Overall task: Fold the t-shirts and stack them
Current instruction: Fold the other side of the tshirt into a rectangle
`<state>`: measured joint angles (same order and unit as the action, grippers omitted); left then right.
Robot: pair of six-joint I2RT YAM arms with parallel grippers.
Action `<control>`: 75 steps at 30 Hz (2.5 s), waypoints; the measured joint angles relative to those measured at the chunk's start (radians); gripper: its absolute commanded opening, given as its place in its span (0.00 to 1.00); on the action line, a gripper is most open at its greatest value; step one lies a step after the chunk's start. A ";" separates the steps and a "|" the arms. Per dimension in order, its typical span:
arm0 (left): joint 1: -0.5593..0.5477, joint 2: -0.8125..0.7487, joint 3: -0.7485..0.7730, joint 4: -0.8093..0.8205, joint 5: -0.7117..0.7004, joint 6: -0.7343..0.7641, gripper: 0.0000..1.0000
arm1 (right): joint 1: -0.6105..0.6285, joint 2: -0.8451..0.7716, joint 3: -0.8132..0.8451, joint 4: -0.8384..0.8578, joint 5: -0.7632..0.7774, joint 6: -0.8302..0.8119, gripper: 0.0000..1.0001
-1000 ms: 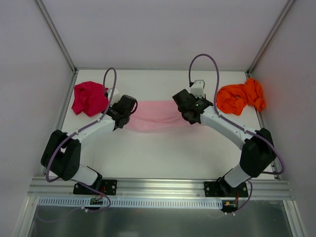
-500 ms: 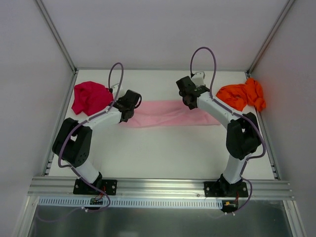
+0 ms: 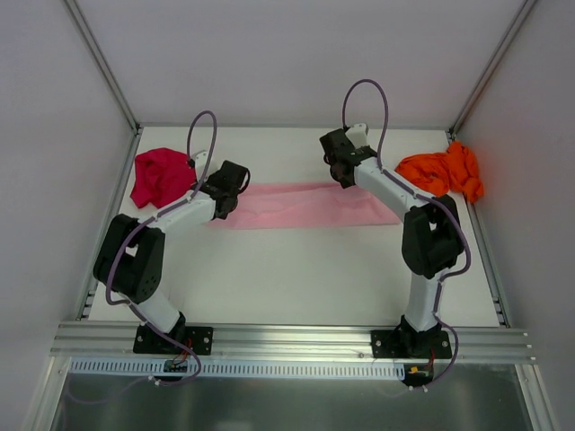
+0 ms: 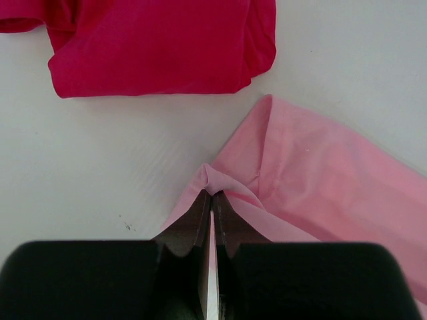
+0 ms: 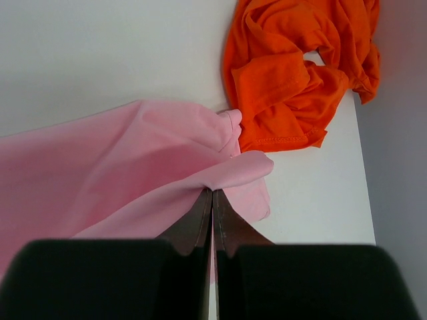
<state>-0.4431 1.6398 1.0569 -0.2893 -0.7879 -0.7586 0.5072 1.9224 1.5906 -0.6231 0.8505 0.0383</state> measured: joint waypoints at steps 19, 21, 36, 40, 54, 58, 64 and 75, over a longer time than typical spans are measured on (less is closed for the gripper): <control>0.006 0.158 0.147 -0.002 -0.006 0.016 0.09 | -0.065 0.125 0.109 -0.003 -0.028 -0.048 0.58; 0.006 0.163 0.151 -0.002 -0.008 0.020 0.41 | -0.066 0.127 0.109 -0.006 -0.029 -0.051 0.66; 0.005 0.047 0.048 0.031 -0.031 0.012 0.88 | -0.058 0.024 -0.025 0.008 -0.056 -0.049 0.73; 0.003 0.003 0.015 0.056 -0.021 0.014 0.87 | -0.030 -0.010 -0.055 0.010 -0.075 -0.032 0.74; -0.029 0.074 0.007 0.048 0.027 -0.007 0.99 | 0.051 -0.238 -0.322 0.074 -0.191 0.003 0.74; -0.029 0.088 -0.009 0.050 0.048 -0.016 0.99 | 0.085 -0.301 -0.329 0.081 -0.161 0.006 0.75; -0.060 0.052 -0.092 0.054 0.050 -0.014 0.99 | 0.089 -0.272 -0.329 0.101 -0.130 0.011 0.28; -0.193 -0.063 -0.078 0.124 -0.010 0.097 0.99 | 0.085 -0.151 -0.327 0.156 -0.211 0.005 0.03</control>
<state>-0.6357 1.5772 0.9791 -0.1650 -0.7982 -0.6613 0.5919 1.7710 1.2640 -0.4667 0.6392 0.0437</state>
